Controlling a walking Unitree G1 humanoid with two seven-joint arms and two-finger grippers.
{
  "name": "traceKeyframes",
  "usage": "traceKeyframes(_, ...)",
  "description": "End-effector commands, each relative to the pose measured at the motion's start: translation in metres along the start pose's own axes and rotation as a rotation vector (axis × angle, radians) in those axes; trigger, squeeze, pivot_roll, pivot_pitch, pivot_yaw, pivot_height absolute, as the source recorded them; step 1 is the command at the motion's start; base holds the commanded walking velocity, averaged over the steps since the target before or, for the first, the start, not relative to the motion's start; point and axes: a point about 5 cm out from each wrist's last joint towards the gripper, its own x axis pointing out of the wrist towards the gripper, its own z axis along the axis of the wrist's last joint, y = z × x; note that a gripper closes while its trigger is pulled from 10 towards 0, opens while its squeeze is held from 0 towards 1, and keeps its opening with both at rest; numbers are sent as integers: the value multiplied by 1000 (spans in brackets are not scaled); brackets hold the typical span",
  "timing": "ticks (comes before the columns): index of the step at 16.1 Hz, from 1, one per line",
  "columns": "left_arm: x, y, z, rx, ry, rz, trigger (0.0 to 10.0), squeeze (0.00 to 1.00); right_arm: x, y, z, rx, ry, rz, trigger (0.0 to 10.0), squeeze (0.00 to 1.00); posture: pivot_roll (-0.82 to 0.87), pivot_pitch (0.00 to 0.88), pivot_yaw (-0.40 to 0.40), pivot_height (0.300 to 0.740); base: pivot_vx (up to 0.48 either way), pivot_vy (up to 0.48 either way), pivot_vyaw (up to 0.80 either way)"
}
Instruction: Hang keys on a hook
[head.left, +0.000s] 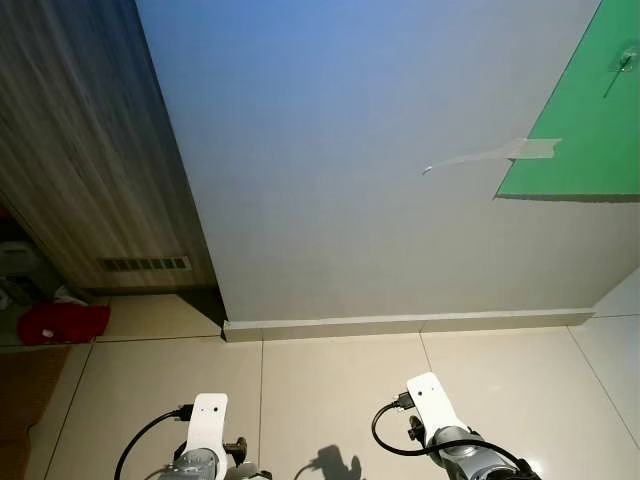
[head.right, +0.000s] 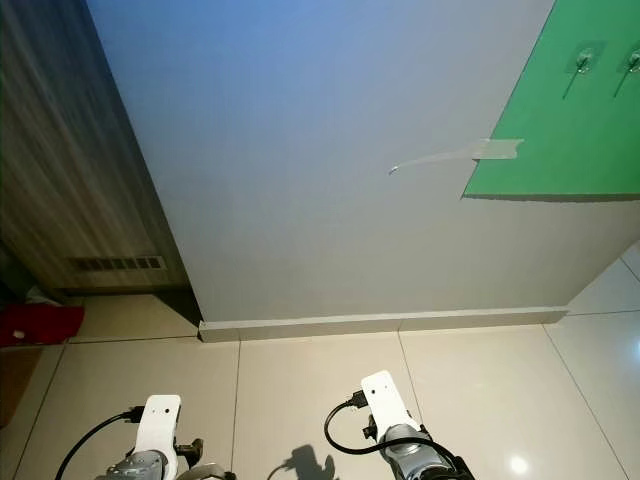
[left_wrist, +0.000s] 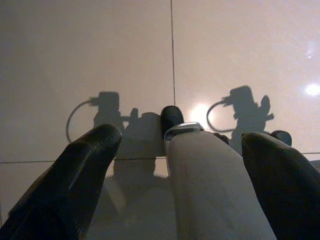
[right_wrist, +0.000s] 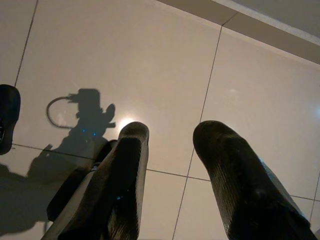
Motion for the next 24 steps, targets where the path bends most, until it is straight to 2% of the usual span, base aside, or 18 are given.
traceKeyframes(1,0,-1,-2,-10,12,-3,10000,0,0,-2,0,4,-8,-4,10000,0,-19,0,-34,723,0,0,0)
traceKeyframes(8,0,-1,-2,-10,12,-3,10000,0,0,-2,0,4,-8,-4,10000,0,-19,0,-34,723,0,0,0)
traceKeyframes(9,0,2,-4,-17,15,5,10000,0,0,-1,0,5,-10,-3,10000,0,0,0,0,740,0,0,0)
traceKeyframes(10,1,-17,15,-7,-27,-4,10000,0,1,12,11,1,-27,22,10000,0,-2,0,-36,740,0,0,-763)
traceKeyframes(11,1,-42,38,10,-83,-21,10000,0,1,26,25,-21,-47,54,10000,0,-2,0,-35,740,0,0,-775)
traceKeyframes(12,0,-47,43,16,-95,-25,10000,0,1,29,28,-27,-49,63,10000,0,-3,0,-33,740,0,0,-781)
traceKeyframes(20,1,-44,39,26,-88,-18,10000,0,1,36,26,-29,-39,66,10000,0,-10,0,-32,740,0,0,-774)
traceKeyframes(22,0,-45,38,-16,-93,-63,10000,0,0,38,25,-31,-39,64,10000,0,-10,0,-35,740,0,0,-775)
traceKeyframes(24,0,-44,38,5,-96,-69,10000,0,0,39,24,-20,-39,65,10000,0,-9,0,-36,740,0,0,-775)
